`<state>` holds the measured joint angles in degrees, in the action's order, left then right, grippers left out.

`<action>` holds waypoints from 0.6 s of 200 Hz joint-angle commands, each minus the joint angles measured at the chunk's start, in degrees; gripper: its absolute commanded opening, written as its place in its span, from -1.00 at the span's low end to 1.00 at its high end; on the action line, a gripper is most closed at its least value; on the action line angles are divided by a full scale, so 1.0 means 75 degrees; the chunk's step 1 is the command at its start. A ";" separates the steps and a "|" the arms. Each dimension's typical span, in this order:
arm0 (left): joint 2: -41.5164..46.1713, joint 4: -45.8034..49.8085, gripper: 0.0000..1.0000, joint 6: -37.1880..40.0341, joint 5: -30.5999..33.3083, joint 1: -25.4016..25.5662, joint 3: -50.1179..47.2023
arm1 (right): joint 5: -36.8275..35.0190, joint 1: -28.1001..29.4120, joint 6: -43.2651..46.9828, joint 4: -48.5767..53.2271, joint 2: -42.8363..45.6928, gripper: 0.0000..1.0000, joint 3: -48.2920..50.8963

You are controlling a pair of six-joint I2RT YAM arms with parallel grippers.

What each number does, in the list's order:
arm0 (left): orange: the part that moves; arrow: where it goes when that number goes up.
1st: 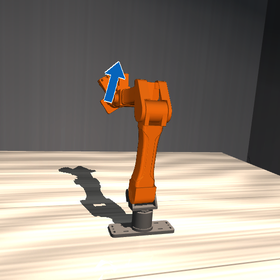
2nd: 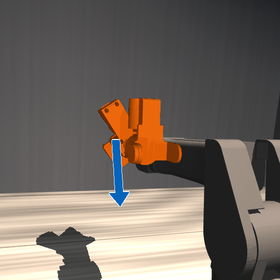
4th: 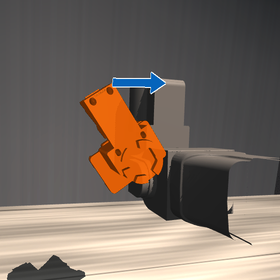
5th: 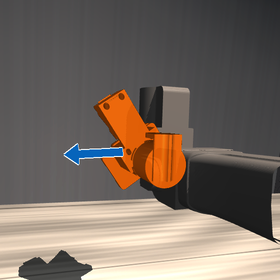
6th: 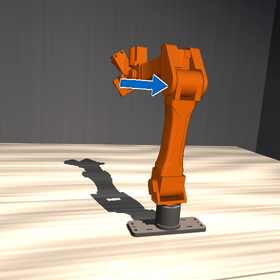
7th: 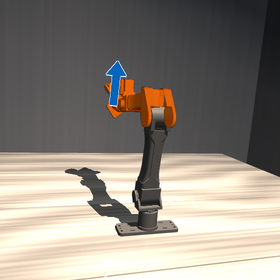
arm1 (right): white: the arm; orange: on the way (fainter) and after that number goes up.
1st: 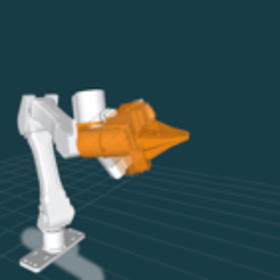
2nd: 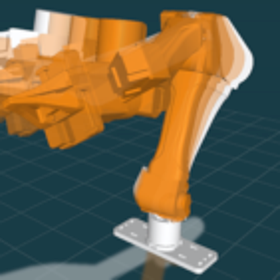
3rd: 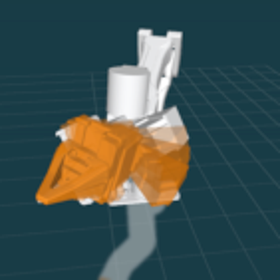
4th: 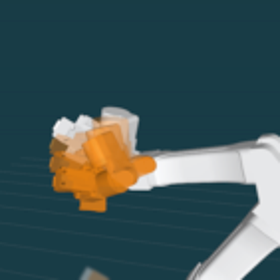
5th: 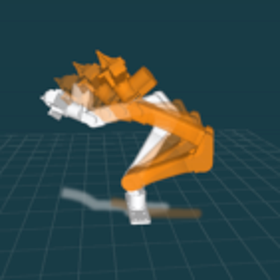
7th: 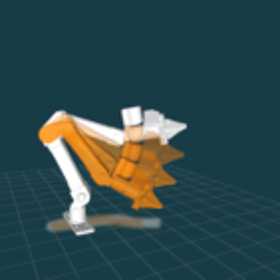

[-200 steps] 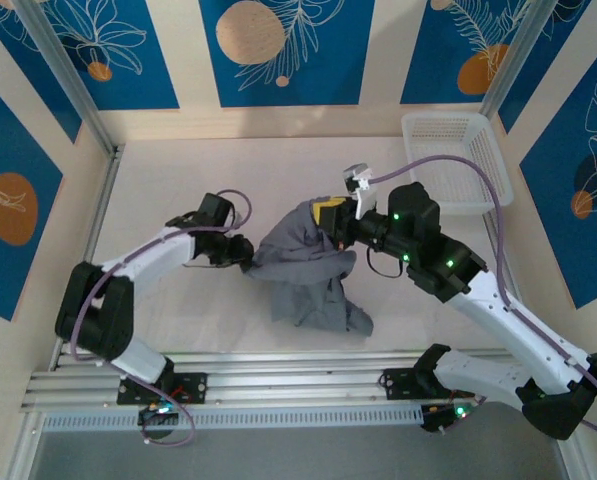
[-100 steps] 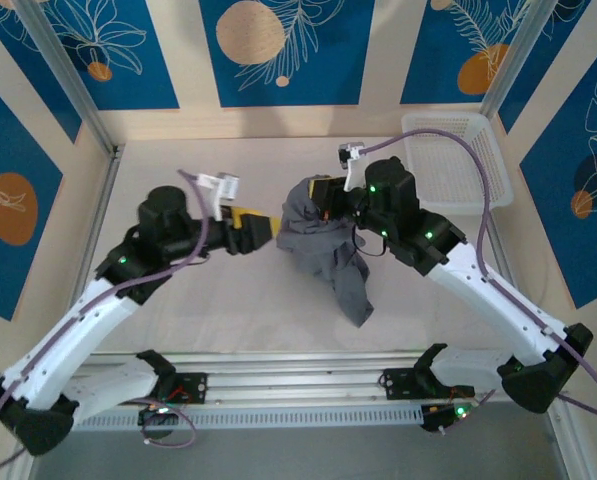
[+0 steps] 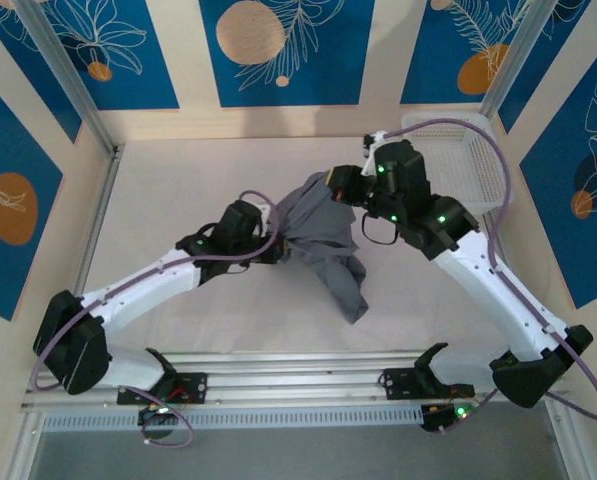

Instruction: Fold the inside-out t-shirt

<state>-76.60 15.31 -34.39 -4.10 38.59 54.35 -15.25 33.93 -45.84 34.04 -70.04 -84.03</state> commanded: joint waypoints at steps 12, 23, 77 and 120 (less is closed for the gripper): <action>0.0905 0.1488 -1.00 0.0306 0.1363 -0.1535 -0.1104 | -0.0477 -0.0874 -0.1368 -0.0414 0.0896 -1.00 -0.0647; 0.1260 0.1604 -0.98 0.0472 0.1261 -0.1910 -0.1169 | -0.0278 -0.0859 -0.1352 -0.0570 0.0974 -1.00 -0.0511; 0.2010 0.1846 -0.02 0.0917 0.0434 -0.2341 -0.0496 | 0.1743 0.0399 -0.0895 -0.1467 0.0325 -1.00 0.1229; 0.2167 0.2037 0.10 0.0790 -0.0548 -0.2689 -0.0042 | 0.2118 0.2507 0.0616 -0.1396 -0.0496 -0.89 0.2356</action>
<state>-61.63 28.38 -28.53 -3.18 19.73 50.24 -3.22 45.91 -49.65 23.31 -71.61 -70.46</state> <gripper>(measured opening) 0.538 0.059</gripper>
